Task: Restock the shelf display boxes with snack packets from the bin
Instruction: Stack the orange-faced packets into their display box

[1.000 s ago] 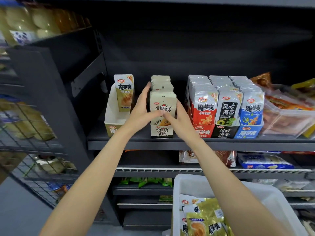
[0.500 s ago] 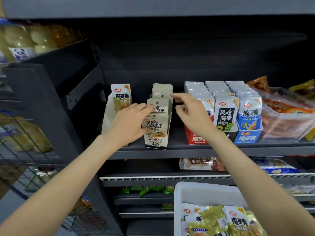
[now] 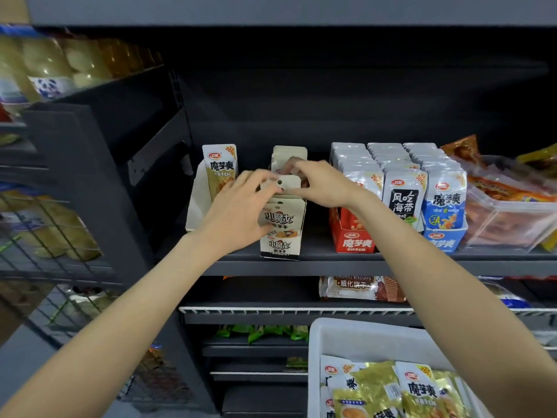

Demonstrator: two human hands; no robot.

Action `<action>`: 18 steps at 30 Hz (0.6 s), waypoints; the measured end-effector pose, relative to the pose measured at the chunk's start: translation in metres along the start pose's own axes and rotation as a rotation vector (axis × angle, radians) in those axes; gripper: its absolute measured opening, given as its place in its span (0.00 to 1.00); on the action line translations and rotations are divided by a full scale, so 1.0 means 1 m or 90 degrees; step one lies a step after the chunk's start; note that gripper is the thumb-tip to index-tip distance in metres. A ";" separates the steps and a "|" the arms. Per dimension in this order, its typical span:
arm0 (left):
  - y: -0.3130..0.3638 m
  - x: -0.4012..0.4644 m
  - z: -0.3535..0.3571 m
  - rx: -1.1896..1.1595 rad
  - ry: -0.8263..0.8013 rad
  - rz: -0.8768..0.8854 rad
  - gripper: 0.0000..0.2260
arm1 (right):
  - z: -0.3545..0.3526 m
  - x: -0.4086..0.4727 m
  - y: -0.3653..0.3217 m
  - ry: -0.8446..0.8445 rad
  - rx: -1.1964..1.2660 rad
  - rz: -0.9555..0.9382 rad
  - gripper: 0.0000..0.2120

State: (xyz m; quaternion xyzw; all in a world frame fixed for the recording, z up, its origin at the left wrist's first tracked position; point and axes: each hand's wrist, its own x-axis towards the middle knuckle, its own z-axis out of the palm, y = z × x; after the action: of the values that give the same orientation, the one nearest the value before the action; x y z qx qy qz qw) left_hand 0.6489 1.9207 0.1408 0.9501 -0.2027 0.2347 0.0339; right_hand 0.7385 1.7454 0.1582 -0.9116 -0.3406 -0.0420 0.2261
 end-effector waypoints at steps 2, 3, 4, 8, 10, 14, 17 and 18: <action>-0.001 0.003 -0.002 -0.047 -0.024 -0.019 0.37 | -0.002 -0.013 0.001 0.038 0.050 -0.052 0.12; -0.001 0.005 -0.004 -0.072 -0.062 -0.034 0.41 | -0.003 -0.018 0.000 0.049 0.058 -0.075 0.12; -0.001 0.008 -0.005 -0.085 -0.105 -0.047 0.44 | -0.004 -0.023 -0.002 0.051 0.056 -0.095 0.13; -0.001 0.017 -0.008 -0.042 -0.173 -0.036 0.36 | -0.015 -0.032 -0.004 0.008 0.047 -0.113 0.13; -0.003 0.019 -0.008 -0.066 -0.175 -0.036 0.34 | -0.022 -0.030 -0.001 0.064 0.070 -0.069 0.12; -0.005 0.022 -0.005 -0.122 -0.180 -0.030 0.36 | -0.024 -0.005 0.005 0.189 -0.032 0.033 0.14; -0.005 0.019 -0.001 -0.172 -0.169 -0.029 0.38 | -0.015 0.017 0.003 -0.019 -0.116 0.085 0.31; -0.006 0.018 0.000 -0.198 -0.162 -0.036 0.37 | -0.013 0.024 0.003 -0.059 -0.126 0.100 0.33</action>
State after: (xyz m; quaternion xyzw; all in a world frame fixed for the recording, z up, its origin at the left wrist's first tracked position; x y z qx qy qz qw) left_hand 0.6654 1.9194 0.1494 0.9608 -0.2121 0.0772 0.1611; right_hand 0.7593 1.7523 0.1740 -0.9543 -0.2727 -0.0153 0.1216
